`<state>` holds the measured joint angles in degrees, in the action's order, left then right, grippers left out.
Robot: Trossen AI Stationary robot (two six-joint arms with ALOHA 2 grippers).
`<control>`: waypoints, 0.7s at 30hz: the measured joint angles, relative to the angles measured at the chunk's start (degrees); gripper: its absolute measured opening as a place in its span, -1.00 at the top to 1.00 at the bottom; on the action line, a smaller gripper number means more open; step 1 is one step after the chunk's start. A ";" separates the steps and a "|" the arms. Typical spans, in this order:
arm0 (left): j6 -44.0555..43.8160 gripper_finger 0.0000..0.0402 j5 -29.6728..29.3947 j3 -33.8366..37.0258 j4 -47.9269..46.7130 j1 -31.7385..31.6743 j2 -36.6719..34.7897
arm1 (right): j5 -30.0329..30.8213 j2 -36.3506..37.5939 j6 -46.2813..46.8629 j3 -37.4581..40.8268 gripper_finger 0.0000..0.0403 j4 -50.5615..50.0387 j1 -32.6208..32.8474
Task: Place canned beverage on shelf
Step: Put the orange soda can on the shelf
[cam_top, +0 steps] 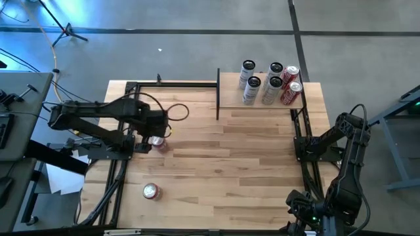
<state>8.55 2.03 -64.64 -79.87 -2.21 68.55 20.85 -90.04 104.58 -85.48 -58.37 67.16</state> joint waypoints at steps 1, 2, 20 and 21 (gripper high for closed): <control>-3.36 -0.96 0.09 0.00 0.64 0.12 -0.66 | -0.01 0.00 0.01 -0.01 -0.98 0.00 0.00; -7.02 -0.96 0.43 0.00 1.25 0.25 -1.32 | 0.00 -0.02 0.00 0.00 -0.98 0.00 0.00; -96.80 -0.96 -29.54 0.00 14.39 22.87 0.69 | 0.00 -0.02 -0.01 0.00 -0.98 0.00 0.01; -100.38 -0.96 -31.61 0.00 14.79 24.63 2.15 | 0.01 -0.02 0.00 -0.02 -0.98 0.00 0.02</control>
<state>-91.83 -29.58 -64.64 -65.08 22.42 70.70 20.86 -90.06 104.58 -85.49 -58.37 67.18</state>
